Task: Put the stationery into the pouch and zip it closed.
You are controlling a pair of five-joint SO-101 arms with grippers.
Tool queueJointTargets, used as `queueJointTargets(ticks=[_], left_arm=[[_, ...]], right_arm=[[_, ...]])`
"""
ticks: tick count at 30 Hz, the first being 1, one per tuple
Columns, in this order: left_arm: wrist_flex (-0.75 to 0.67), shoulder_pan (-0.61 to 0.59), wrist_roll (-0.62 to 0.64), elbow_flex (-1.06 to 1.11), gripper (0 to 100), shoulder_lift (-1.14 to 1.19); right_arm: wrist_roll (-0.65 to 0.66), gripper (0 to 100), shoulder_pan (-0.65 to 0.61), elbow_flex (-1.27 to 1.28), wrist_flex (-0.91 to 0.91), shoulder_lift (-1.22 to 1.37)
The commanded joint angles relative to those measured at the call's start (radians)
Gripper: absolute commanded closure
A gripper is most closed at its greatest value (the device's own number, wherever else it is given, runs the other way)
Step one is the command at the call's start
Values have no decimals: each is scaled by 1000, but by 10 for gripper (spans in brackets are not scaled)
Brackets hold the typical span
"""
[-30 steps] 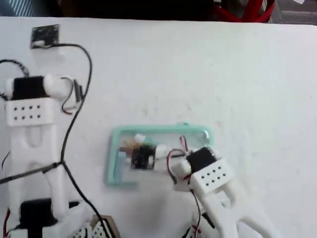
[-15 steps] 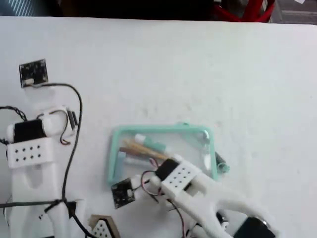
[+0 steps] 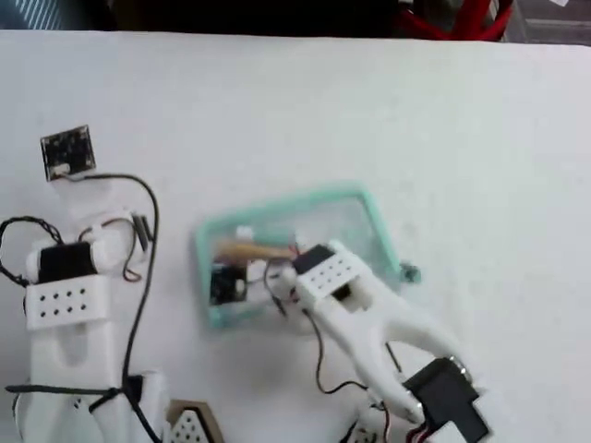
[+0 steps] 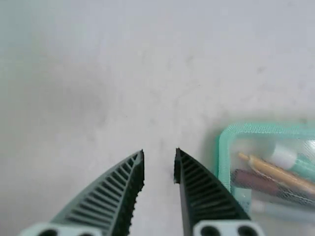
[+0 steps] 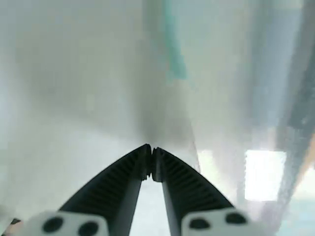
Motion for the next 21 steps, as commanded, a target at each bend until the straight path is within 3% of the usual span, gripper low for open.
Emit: queueJointTargets(ticks=[1, 11, 16, 21], left_arm=[[-49, 13, 8, 9, 880, -24], [-43, 13, 52, 12, 884, -25], [-44, -33, 71, 11, 883, -27], [-44, -31, 71, 9, 883, -27]], right_arm=[[-78, 979, -24, -94, -74, -5], [-114, 979, -236, -110, -35, -4], [-120, 979, -245, -178, -79, 54], [-120, 979, -228, -334, -99, 302]])
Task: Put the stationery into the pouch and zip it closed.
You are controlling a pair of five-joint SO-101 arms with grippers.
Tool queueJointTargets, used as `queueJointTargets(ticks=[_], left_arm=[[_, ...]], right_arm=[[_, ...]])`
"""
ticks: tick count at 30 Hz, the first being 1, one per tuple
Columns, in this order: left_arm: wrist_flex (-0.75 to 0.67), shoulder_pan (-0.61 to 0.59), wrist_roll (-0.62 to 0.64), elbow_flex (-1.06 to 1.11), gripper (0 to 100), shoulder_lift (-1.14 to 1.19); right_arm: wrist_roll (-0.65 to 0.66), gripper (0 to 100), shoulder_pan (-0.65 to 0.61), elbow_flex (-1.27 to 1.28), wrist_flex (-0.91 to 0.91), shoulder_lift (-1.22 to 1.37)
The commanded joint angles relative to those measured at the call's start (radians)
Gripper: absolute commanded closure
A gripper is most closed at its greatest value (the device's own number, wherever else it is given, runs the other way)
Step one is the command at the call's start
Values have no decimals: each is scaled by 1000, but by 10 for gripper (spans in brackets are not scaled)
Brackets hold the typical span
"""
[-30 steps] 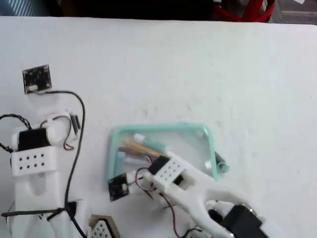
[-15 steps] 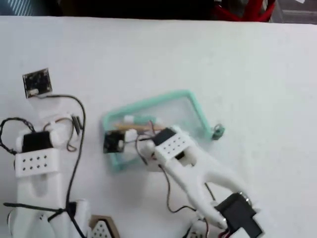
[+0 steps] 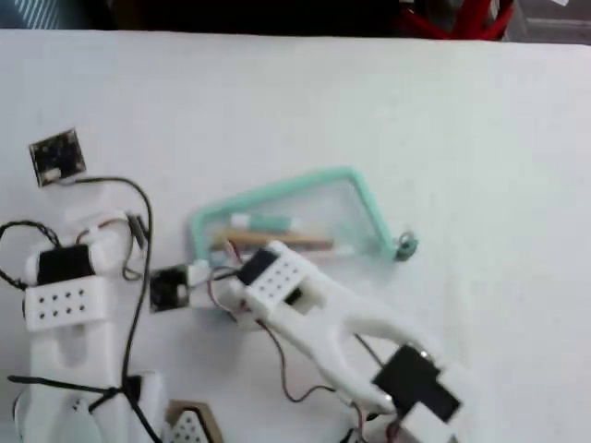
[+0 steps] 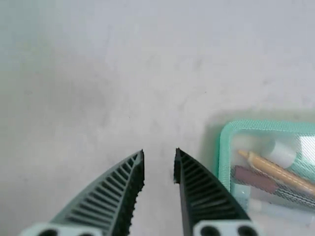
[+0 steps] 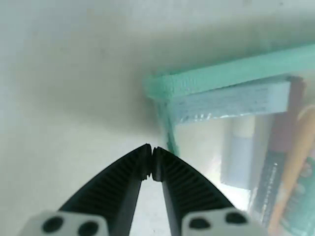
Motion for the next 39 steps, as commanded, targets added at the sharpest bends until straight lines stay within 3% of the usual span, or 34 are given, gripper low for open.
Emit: queueJointTargets(ticks=[1, 7, 14, 18, 22, 26, 29, 33, 39], left_arm=[[-20, -10, 9, -6, 883, -27], [-20, -7, 9, -6, 882, -27], [-44, -4, 5, -3, 880, -25], [-150, 21, 2, 43, 880, -25], [-293, 97, 2, 74, 880, -27], [-384, 153, 0, -34, 880, -27], [-338, 148, -75, -167, 883, -27], [-157, 137, -118, -404, 883, -28], [126, 137, -126, -772, 880, -28]], right_arm=[[-6, 979, 21, -161, -13, 157], [-173, 979, 104, -339, -22, 193], [-345, 980, 163, -305, -15, -88], [-376, 980, 323, -233, -13, -358], [-385, 980, 559, -114, -18, -650], [-505, 980, 757, -37, -19, -894], [-588, 980, 802, 2, 21, -1058], [-525, 980, 745, 44, 114, -1190], [-529, 980, 740, 87, 119, -1285]])
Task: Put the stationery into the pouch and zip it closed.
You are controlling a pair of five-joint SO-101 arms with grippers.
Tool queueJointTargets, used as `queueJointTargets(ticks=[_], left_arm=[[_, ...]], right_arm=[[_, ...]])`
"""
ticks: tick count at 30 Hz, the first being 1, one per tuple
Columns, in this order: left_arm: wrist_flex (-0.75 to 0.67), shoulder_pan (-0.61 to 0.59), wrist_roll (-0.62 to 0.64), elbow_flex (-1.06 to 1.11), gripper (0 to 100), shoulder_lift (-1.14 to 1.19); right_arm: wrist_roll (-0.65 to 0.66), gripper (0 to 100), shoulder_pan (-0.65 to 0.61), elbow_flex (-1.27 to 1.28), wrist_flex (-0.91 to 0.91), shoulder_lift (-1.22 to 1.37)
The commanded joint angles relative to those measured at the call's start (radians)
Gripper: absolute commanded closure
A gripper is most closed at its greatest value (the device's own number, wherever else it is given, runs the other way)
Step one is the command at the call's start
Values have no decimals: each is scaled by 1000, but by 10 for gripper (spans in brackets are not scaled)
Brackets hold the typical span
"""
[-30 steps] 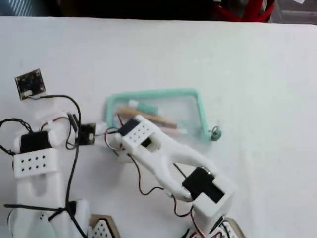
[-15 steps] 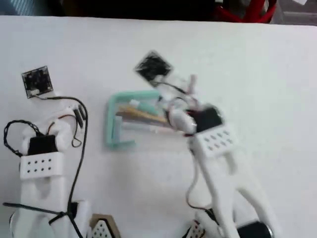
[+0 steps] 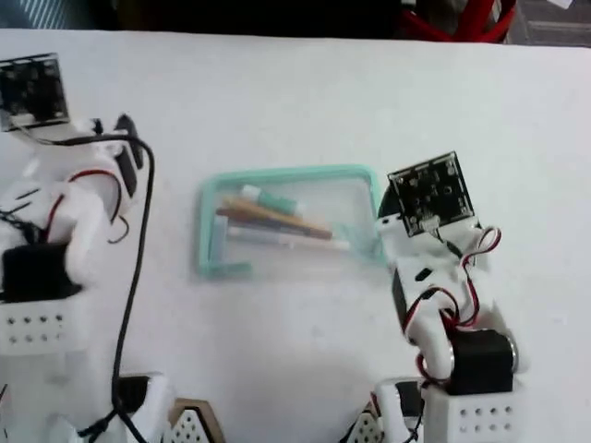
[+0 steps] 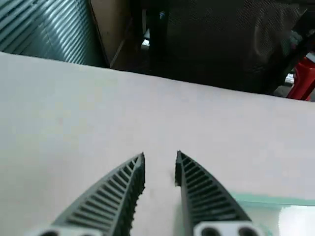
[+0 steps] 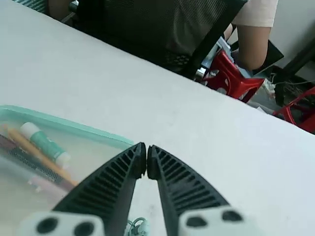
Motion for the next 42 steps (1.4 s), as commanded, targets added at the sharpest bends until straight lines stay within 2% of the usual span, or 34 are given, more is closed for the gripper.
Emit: queueJointTargets(ticks=[1, 6, 12, 17, 20, 23, 26, 30, 32, 34, 37, 42], left_arm=[[149, 2, -11, -269, 880, -13], [393, 7, -11, -522, 880, -13], [615, 7, -11, -698, 884, -19], [666, 8, -12, -695, 883, -180], [660, 8, -98, -600, 882, -349], [585, 8, -161, -407, 883, -535], [414, 4, -161, -117, 883, -723], [150, 4, -163, 322, 883, -1015], [64, 2, -164, 485, 884, -1081], [29, 2, -161, 594, 884, -1038], [-18, 10, -158, 715, 884, -1024], [-155, 10, -158, 922, 884, -1046]], right_arm=[[3, 980, -10, -11, 7, -76], [3, 978, -16, -51, 10, -286], [11, 978, -10, -55, 110, -553], [5, 978, -10, -115, 213, -570], [3, 978, -10, -141, 226, -582], [-41, 979, -8, -196, 228, -584], [-201, 978, 33, -262, 248, -584], [-479, 978, 213, -281, 249, -584], [-546, 977, 306, -252, 257, -584], [-535, 977, 358, -216, 257, -584], [-477, 977, 340, -150, 260, -584], [-457, 977, 151, -25, 257, -584]])
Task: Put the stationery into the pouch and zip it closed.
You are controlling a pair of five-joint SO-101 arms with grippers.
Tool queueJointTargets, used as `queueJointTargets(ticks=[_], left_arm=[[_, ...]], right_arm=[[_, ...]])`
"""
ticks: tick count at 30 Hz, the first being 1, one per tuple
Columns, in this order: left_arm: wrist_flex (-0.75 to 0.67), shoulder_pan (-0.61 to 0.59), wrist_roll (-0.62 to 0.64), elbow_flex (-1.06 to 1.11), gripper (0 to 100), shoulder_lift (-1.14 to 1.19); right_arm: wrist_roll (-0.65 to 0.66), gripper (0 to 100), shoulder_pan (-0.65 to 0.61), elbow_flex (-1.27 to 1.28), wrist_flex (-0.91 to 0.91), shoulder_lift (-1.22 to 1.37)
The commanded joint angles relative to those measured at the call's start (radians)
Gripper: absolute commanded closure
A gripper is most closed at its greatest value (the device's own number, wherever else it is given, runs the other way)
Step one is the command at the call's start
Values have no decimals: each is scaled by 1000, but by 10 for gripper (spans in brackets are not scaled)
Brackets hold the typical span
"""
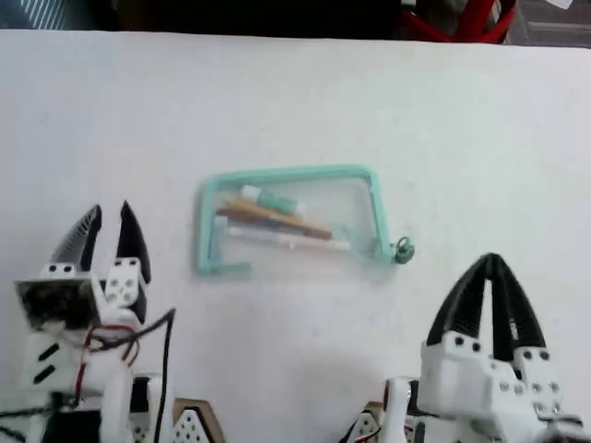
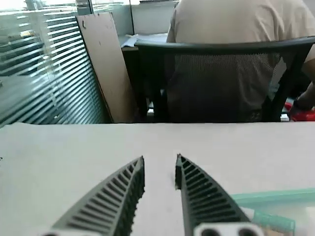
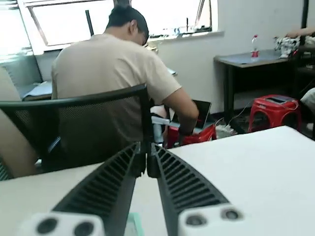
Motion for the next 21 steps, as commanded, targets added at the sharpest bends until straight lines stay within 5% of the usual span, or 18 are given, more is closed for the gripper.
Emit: queueJointTargets(ticks=[1, 7, 15, 21], left_arm=[[-115, 7, 0, 149, 884, -2], [-201, 7, -2, 388, 884, -2], [-201, 7, -9, 537, 883, -2], [-52, 16, -9, 552, 884, -2]], right_arm=[[14, 977, -151, 83, -1, 1], [15, 977, -329, 235, -42, 1], [17, 977, -237, 641, -318, 1], [17, 978, -153, 1014, -479, 1]])
